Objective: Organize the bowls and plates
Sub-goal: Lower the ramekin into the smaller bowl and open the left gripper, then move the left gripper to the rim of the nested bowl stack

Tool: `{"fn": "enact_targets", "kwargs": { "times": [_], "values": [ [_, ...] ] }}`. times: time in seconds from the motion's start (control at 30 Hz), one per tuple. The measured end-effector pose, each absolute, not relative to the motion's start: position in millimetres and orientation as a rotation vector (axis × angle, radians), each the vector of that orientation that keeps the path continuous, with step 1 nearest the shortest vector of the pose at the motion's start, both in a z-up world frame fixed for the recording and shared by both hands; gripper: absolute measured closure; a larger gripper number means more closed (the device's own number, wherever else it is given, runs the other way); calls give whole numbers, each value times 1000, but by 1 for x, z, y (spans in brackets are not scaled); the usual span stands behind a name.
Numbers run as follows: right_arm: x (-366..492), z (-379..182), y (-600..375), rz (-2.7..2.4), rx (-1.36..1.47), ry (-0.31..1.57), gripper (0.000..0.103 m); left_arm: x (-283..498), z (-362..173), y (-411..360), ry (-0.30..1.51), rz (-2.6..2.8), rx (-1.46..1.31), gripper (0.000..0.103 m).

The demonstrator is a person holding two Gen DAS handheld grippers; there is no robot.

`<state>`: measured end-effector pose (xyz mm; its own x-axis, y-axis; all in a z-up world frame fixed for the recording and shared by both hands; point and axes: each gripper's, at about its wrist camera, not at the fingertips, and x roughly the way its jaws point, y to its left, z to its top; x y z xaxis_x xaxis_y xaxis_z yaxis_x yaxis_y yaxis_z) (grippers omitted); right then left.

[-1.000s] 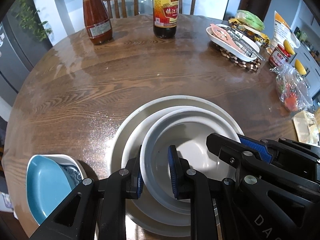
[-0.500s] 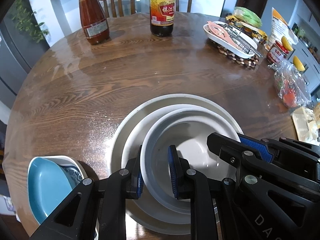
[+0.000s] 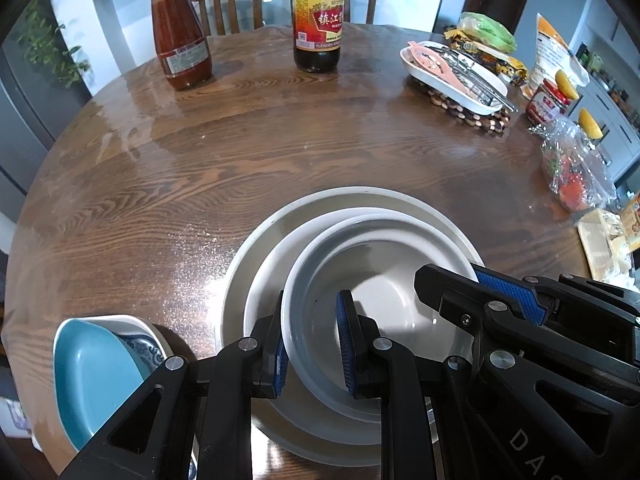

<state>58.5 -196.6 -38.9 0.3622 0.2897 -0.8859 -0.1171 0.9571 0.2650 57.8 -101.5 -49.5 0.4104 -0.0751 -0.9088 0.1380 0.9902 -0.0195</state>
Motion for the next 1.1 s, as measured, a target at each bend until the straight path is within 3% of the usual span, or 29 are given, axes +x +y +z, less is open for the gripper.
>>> {"fn": "enact_targets", "kwargs": {
  "times": [0.2, 0.3, 0.37, 0.43, 0.47, 0.53, 0.6, 0.63, 0.73, 1.1],
  "values": [
    [58, -39, -196, 263, 167, 1172, 86, 57, -48, -101, 1139, -139, 59, 83],
    [56, -34, -198, 272, 178, 1163, 73, 55, -43, -97, 1136, -139, 46, 83],
    [53, -27, -199, 292, 187, 1144, 55, 53, -39, -93, 1132, -144, 31, 81],
    [50, -18, -200, 293, 177, 1120, 48, 50, -32, -89, 1120, -151, 16, 79],
    [48, -13, -201, 293, 169, 1108, 48, 49, -27, -89, 1112, -156, 13, 76],
    [44, -2, -205, 307, 179, 1082, 46, 45, -17, -87, 1092, -168, 10, 58],
    [41, 9, -210, 308, 185, 1052, 40, 42, -8, -82, 1070, -175, 2, 25],
    [39, 14, -213, 301, 183, 1036, 37, 39, -3, -79, 1054, -175, -3, 23],
    [37, 24, -223, 281, 175, 1004, 29, 36, 9, -61, 1037, -158, -19, 22],
    [36, -11, -268, 207, 254, 1111, 29, 55, -14, -4, 1186, -54, -26, 22]
  ]
}}
